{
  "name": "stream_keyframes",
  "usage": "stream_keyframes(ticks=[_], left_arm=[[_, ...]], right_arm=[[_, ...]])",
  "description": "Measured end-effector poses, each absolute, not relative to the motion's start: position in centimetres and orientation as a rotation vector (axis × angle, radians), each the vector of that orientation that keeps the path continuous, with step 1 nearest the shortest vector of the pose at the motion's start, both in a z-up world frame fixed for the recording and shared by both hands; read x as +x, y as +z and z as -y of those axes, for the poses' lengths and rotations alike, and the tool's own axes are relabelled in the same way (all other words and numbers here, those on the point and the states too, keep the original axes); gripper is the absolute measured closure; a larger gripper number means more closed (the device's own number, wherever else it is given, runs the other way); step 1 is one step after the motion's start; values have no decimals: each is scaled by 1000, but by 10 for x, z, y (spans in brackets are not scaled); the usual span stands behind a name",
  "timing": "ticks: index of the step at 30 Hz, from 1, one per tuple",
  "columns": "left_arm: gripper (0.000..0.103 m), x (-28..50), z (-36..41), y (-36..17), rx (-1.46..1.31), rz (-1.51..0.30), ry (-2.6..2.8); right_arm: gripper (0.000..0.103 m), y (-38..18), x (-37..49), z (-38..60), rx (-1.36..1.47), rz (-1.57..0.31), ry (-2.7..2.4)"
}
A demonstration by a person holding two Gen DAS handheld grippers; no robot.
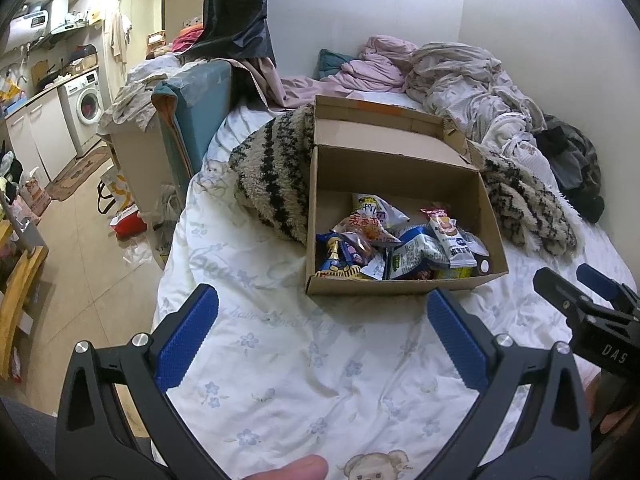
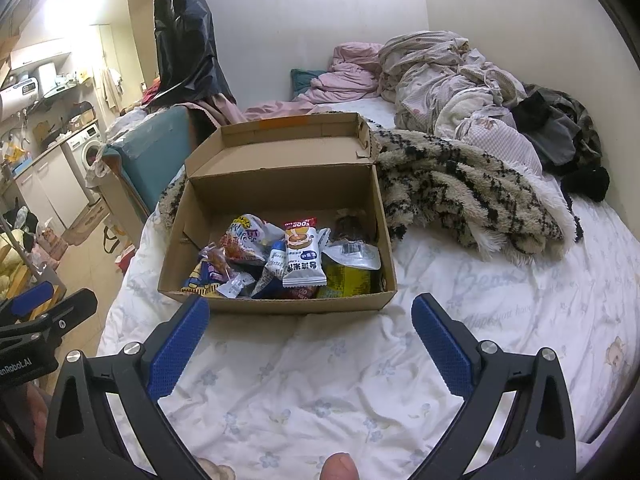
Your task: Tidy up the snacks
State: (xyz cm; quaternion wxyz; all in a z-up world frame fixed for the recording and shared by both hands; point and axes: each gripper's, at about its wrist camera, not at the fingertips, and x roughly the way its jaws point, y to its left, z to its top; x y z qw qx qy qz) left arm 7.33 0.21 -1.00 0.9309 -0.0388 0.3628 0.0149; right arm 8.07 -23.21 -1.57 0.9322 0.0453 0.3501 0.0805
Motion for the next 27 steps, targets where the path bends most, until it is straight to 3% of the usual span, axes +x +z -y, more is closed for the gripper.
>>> stream_keyframes(ticks=[27], left_arm=[[0, 76, 0, -13, -102, -756, 20]], right_arm=[[0, -14, 80, 230, 92, -710, 168]])
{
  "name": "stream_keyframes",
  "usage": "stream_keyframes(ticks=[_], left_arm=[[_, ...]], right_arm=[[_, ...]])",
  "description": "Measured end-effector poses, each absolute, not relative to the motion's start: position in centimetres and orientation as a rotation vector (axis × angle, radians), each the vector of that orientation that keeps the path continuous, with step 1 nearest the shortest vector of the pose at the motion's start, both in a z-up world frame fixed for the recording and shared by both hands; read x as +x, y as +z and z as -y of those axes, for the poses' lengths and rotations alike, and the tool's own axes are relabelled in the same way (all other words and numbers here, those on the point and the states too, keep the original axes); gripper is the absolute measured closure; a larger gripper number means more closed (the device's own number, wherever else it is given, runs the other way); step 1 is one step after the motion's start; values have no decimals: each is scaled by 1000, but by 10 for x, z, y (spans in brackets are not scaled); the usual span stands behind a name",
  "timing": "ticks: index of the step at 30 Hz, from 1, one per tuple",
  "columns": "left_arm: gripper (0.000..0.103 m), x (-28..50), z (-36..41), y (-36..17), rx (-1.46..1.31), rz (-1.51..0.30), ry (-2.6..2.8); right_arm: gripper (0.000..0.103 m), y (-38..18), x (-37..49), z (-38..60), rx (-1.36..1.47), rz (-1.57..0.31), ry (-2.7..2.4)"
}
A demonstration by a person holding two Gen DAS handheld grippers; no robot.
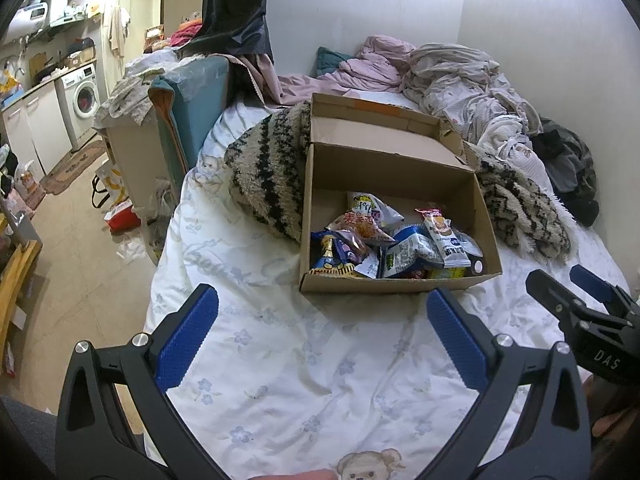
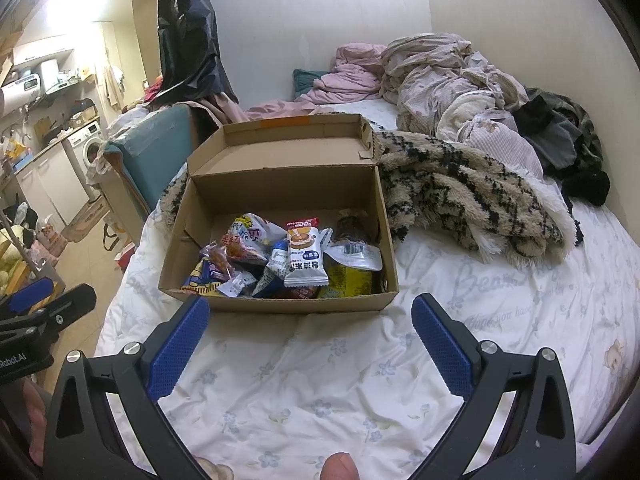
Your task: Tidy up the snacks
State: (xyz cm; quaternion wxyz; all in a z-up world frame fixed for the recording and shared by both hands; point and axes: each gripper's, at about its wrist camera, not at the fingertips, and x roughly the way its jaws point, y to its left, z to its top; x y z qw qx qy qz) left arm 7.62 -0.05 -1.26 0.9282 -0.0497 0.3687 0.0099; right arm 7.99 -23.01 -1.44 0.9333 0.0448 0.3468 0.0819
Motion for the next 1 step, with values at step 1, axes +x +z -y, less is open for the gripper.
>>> stream_keyframes(ticks=[1], left_arm=[[0, 77, 1, -13, -104, -759, 23]], right_arm=[[0, -14, 80, 230, 91, -705, 172]])
